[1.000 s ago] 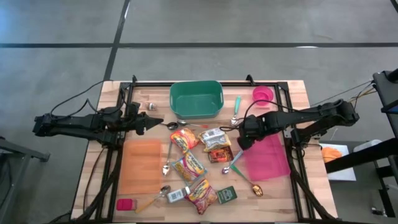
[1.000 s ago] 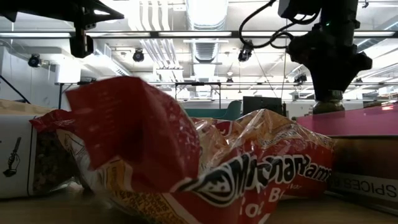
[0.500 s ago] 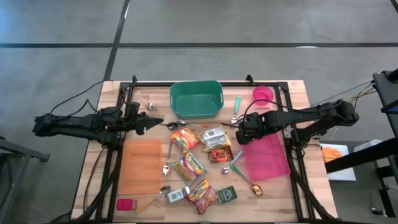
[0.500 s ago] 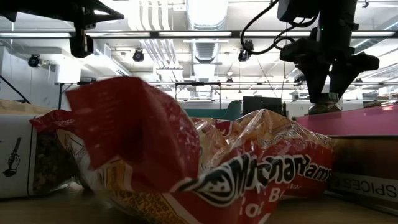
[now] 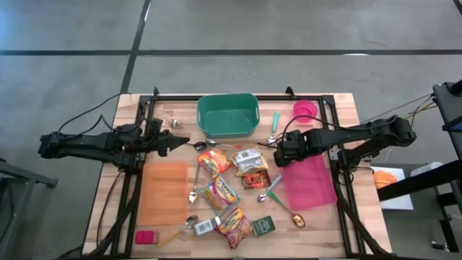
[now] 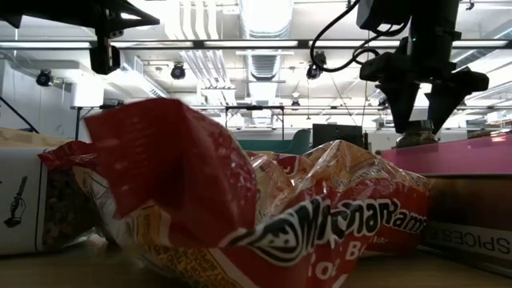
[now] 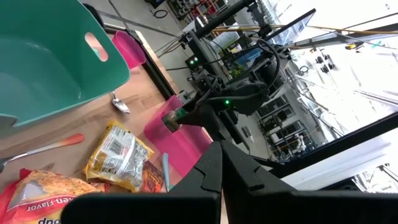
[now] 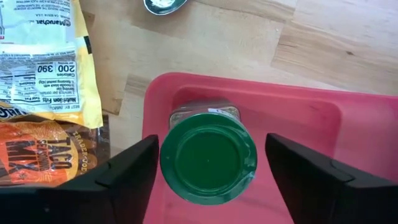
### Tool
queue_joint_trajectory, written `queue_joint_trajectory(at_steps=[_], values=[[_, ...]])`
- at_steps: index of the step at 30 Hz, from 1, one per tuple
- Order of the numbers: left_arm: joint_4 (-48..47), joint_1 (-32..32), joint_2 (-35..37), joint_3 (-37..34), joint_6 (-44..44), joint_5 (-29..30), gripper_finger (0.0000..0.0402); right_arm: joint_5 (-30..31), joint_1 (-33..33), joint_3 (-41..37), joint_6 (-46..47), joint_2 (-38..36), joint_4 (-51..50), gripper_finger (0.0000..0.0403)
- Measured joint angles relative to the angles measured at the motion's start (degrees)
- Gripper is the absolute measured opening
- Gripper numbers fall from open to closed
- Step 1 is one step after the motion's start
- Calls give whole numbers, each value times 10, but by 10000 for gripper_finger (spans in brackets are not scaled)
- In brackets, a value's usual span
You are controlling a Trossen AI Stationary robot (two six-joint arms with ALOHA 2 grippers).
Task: Pick & Place Food Item
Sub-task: Put the green spice bottle into the pink bin, then put the yellow noodle pack into the green bin
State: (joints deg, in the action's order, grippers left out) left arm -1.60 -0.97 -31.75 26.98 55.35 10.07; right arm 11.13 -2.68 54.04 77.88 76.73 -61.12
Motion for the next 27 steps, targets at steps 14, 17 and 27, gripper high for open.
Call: queue_joint_trajectory(at_steps=[14, 17, 27], values=[[0, 0, 0, 0, 2, -8, 0, 6, 0, 30, -38, -1, -4, 311], [0, 0, 0, 0, 2, -21, 0, 21, 0, 53, -58, -1, -27, 312], [0, 0, 0, 0, -64, -43, 21, 41, 0, 133, -136, -1, -71, 312]])
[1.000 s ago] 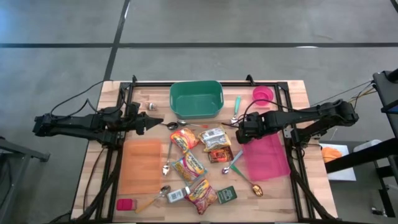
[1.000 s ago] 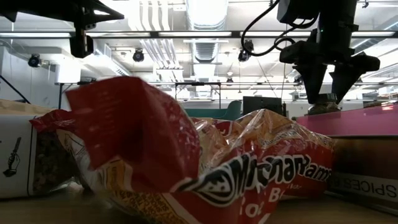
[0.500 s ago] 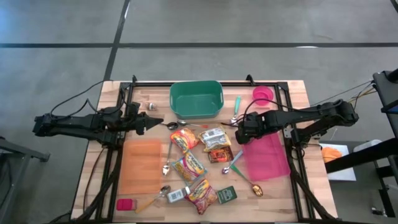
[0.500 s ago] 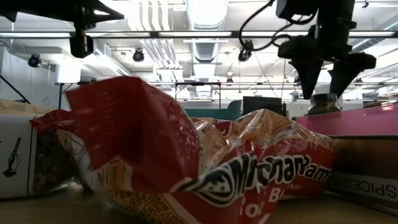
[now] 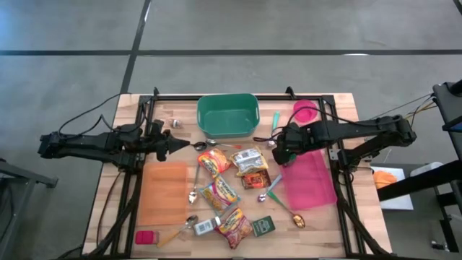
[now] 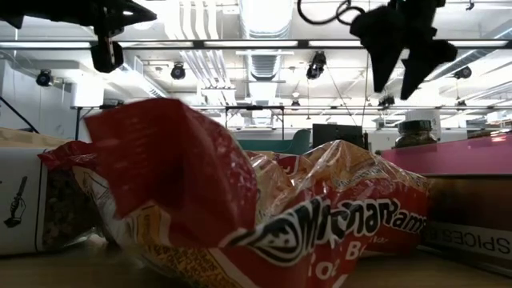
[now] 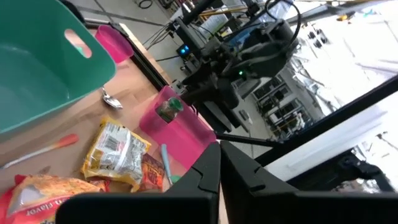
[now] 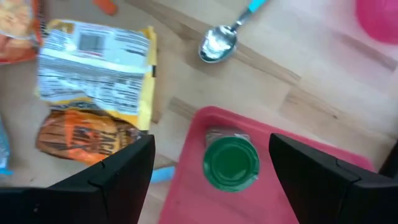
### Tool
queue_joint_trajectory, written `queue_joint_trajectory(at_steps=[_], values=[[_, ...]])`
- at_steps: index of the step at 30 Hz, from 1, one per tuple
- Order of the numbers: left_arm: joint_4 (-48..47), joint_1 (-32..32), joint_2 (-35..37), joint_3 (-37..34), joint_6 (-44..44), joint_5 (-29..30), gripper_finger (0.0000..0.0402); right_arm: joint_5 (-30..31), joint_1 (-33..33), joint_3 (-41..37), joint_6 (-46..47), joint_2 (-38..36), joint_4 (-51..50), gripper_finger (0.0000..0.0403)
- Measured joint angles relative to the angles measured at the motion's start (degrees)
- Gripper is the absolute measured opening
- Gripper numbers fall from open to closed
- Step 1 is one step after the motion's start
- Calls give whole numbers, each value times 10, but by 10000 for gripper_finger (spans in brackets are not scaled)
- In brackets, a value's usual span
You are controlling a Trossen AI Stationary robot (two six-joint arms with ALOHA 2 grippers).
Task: Pick & Place Food Item
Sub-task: Put the yellow noodle pack into the green bin
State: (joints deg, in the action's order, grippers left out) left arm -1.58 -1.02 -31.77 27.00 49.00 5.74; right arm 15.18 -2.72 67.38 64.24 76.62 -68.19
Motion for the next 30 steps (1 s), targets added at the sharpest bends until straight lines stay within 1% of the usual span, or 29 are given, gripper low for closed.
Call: queue_joint_trajectory(at_steps=[4, 7, 11, 14, 17, 20, 23, 30], values=[[0, 0, 0, 0, -11, -9, 74, 7, 0, 20, -24, 0, 0, 312], [0, 0, 0, 0, -11, -9, 118, 15, 0, 27, -72, 0, 23, 312], [-5, 0, 0, 0, -11, -11, 166, 12, -7, 25, -204, 1, 112, 312], [-14, 0, 0, 0, -10, -11, 189, 11, -15, 15, -300, 11, 172, 312], [-19, 0, 0, 0, -7, -11, 201, 8, -18, 2, -363, 31, 192, 312], [-20, 0, 0, 0, -6, -11, 204, -7, -19, -11, -412, 58, 199, 312], [-23, 0, 0, 0, 5, -11, 204, -21, -20, -20, -447, 92, 202, 312], [-28, 0, 0, 0, 8, -11, 204, -22, -20, -21, -517, 167, 234, 312]])
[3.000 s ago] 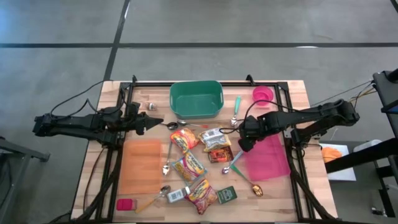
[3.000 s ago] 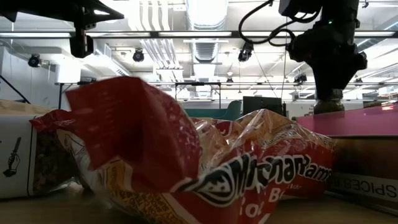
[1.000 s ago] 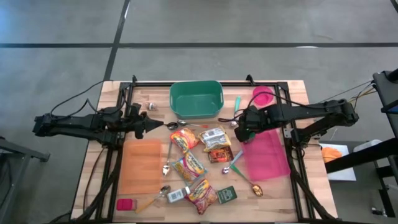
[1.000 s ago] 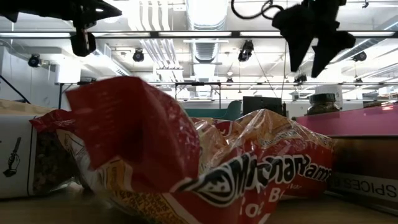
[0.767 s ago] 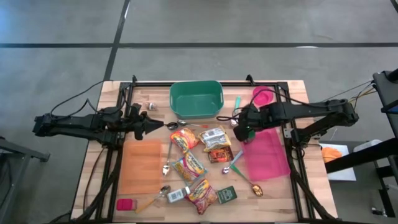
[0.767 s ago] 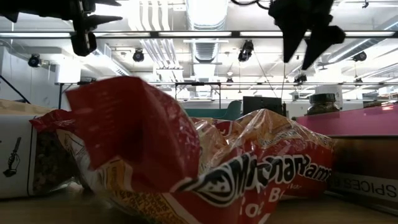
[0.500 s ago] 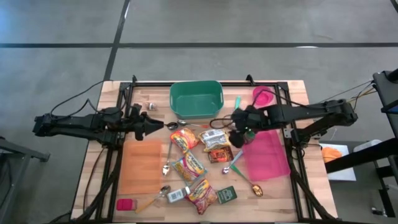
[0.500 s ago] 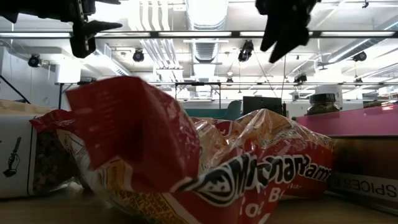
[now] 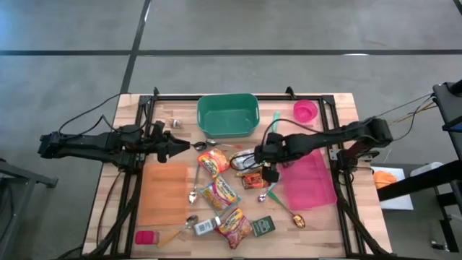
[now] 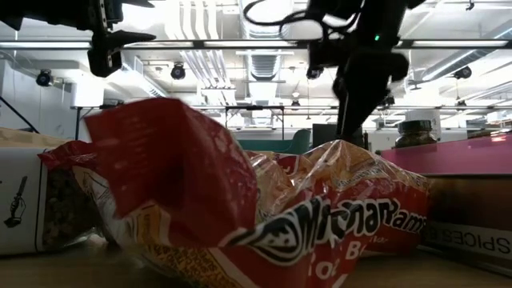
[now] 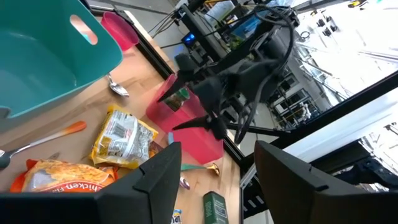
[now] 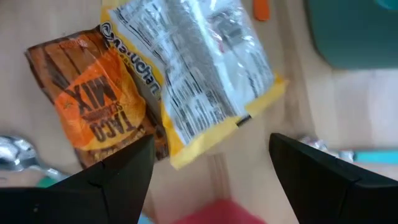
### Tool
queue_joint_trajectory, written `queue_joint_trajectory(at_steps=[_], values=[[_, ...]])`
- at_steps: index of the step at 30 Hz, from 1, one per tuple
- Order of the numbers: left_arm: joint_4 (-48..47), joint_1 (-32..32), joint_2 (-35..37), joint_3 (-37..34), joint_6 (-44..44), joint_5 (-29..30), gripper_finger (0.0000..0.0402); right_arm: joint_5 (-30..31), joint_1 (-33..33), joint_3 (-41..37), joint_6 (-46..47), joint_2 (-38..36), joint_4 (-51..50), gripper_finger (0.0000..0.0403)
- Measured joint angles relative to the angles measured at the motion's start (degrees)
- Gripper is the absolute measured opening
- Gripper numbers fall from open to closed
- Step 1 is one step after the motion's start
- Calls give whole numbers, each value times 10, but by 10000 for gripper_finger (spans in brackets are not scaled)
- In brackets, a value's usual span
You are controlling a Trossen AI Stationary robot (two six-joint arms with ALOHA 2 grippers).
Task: Pick & Place Food Item
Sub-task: Put the yellow noodle pack into the green bin
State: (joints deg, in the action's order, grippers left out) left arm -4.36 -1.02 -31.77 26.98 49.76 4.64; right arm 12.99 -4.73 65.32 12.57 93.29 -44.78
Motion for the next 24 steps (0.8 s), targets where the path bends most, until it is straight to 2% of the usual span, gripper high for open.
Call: queue_joint_trajectory(at_steps=[13, 21, 24], values=[[-3, 0, 0, 0, 0, 0, 205, 1, 0, -7, -62, 70, 50, 312], [-7, 0, 0, 0, -1, 0, 205, 5, -4, -43, -61, 71, 81, 310], [-8, 0, 0, 0, -1, 0, 205, 7, -4, -54, -61, 71, 95, 294]])
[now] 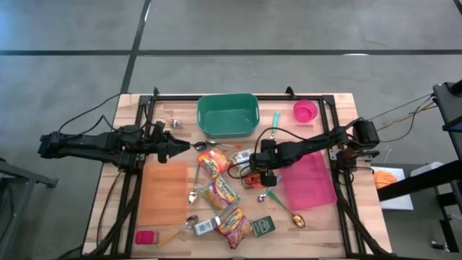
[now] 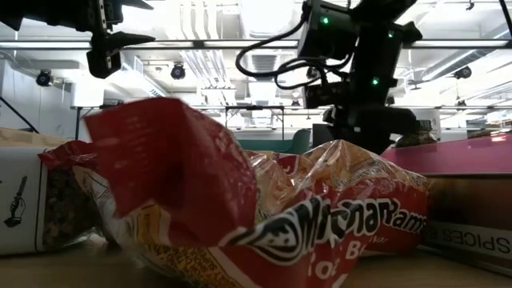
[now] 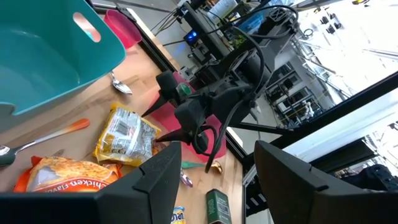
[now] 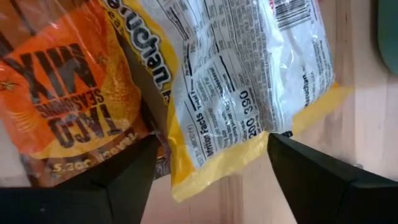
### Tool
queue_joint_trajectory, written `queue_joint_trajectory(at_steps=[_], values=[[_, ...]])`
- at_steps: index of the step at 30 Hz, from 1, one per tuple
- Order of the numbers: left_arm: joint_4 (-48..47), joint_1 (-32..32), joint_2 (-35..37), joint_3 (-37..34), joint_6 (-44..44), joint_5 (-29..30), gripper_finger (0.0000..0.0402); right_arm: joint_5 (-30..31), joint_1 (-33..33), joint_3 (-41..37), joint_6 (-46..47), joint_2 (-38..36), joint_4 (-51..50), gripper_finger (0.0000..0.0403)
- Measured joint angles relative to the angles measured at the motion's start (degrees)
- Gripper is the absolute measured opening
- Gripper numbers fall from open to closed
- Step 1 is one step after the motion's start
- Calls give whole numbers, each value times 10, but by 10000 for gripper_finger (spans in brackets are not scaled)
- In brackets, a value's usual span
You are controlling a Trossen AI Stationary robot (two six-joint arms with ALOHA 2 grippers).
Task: Pick & Place Food Item
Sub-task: Put the yellow noodle pack into the green bin
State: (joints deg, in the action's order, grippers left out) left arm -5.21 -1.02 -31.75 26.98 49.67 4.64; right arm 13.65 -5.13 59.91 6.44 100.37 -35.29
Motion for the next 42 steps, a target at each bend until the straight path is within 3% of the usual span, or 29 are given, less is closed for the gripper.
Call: queue_joint_trajectory(at_steps=[24, 33, 42], values=[[-7, 0, 0, 0, 18, 0, 204, 4, 0, -24, 0, -5, 38, 18], [-9, 0, 0, 0, 29, 0, 204, -21, -2, -23, 16, -29, 34, 11], [-9, 0, 0, 0, 30, 0, 204, -21, -2, -23, 39, -124, 25, 11]])
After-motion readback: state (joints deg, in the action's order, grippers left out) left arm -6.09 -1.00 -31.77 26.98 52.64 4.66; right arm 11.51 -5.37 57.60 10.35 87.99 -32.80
